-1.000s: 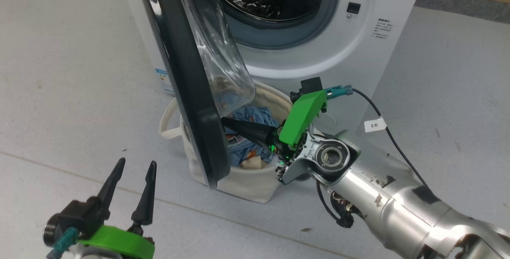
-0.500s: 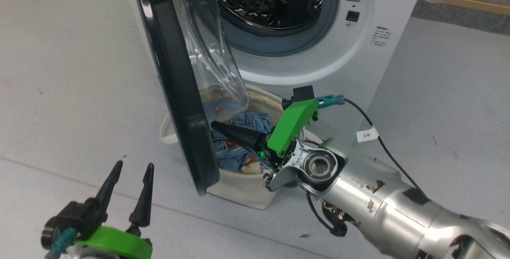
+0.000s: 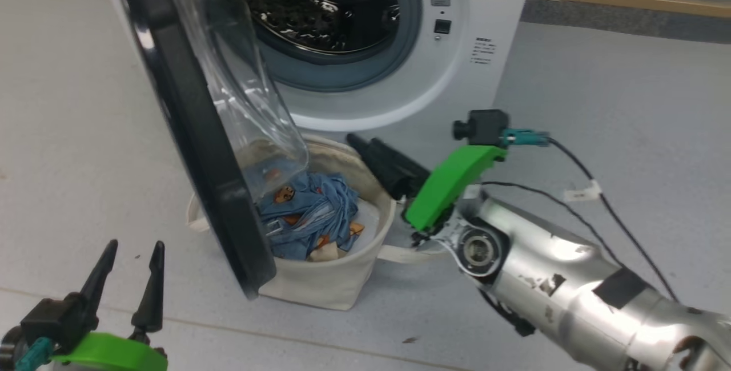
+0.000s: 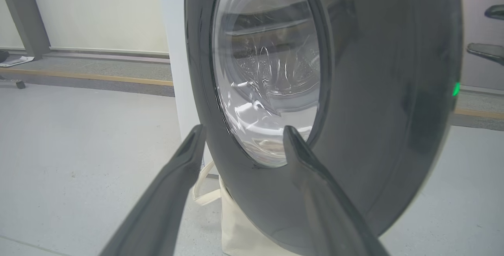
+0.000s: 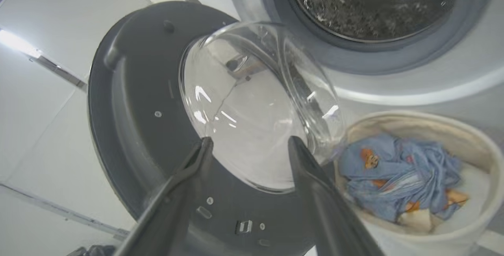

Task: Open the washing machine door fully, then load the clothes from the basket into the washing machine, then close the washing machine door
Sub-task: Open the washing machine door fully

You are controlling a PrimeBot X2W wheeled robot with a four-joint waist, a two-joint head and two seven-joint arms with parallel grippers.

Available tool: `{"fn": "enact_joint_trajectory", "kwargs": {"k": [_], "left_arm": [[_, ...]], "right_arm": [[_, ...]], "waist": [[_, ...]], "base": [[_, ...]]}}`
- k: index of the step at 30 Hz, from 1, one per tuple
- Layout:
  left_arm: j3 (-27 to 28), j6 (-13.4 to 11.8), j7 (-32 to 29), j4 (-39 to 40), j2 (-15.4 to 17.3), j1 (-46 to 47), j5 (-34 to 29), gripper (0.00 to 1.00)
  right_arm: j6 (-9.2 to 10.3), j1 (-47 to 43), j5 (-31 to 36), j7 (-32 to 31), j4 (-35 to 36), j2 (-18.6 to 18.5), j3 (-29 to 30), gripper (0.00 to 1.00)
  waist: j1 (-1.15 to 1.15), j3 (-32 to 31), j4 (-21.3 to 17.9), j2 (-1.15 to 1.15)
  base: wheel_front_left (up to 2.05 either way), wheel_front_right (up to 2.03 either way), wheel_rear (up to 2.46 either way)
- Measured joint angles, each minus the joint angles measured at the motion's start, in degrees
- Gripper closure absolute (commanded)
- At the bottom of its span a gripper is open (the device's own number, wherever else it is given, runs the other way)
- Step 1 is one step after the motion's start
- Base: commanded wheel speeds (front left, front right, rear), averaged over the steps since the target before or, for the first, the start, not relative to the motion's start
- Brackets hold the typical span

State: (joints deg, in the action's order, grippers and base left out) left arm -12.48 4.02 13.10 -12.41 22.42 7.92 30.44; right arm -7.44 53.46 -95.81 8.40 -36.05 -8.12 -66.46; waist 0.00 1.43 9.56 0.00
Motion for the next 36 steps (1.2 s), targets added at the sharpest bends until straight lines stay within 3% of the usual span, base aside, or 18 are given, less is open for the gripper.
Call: {"fn": "enact_joint_trajectory", "kwargs": {"k": [6,9,14,22,29,36], "left_arm": [[1.4,-0.5,-0.2,0.9,1.4,-1.0,0.6,0.00],[1.9,-1.0,-0.3,1.6,1.9,-1.7,1.2,0.00],[2.9,-1.6,-0.3,2.4,2.3,-3.6,1.4,0.00],[4.2,-2.2,-0.5,4.0,3.6,-4.6,2.4,0.00],[5.1,-2.2,-0.5,4.1,4.5,-4.6,3.4,0.00],[5.1,-2.1,-0.5,3.5,4.7,-4.6,3.5,0.00]], "right_arm": [[0.00,-1.8,10.2,5.8,-2.0,-3.9,1.7,0.00],[0.00,-4.9,19.2,5.8,-1.9,-5.1,10.5,0.00],[0.00,-13.8,40.3,5.9,2.0,-6.8,28.2,0.00],[0.00,-37.4,64.5,4.9,15.4,-1.3,47.1,0.00],[0.00,-44.8,71.9,-0.4,27.4,2.2,54.8,0.00],[0.00,-47.5,74.6,-2.8,32.2,2.9,59.0,0.00]], "waist": [[0.00,-0.3,-2.5,0.00],[0.00,-0.5,-3.6,0.00],[0.00,-0.9,-5.4,0.00],[0.00,-1.1,-8.2,0.00],[0.00,-0.4,-9.5,0.00],[0.00,-1.0,-9.4,0.00]], "base": [[0.00,0.00,0.00],[0.00,0.00,0.00],[0.00,0.00,0.00],[0.00,0.00,0.00],[0.00,0.00,0.00],[0.00,0.00,0.00]]}}
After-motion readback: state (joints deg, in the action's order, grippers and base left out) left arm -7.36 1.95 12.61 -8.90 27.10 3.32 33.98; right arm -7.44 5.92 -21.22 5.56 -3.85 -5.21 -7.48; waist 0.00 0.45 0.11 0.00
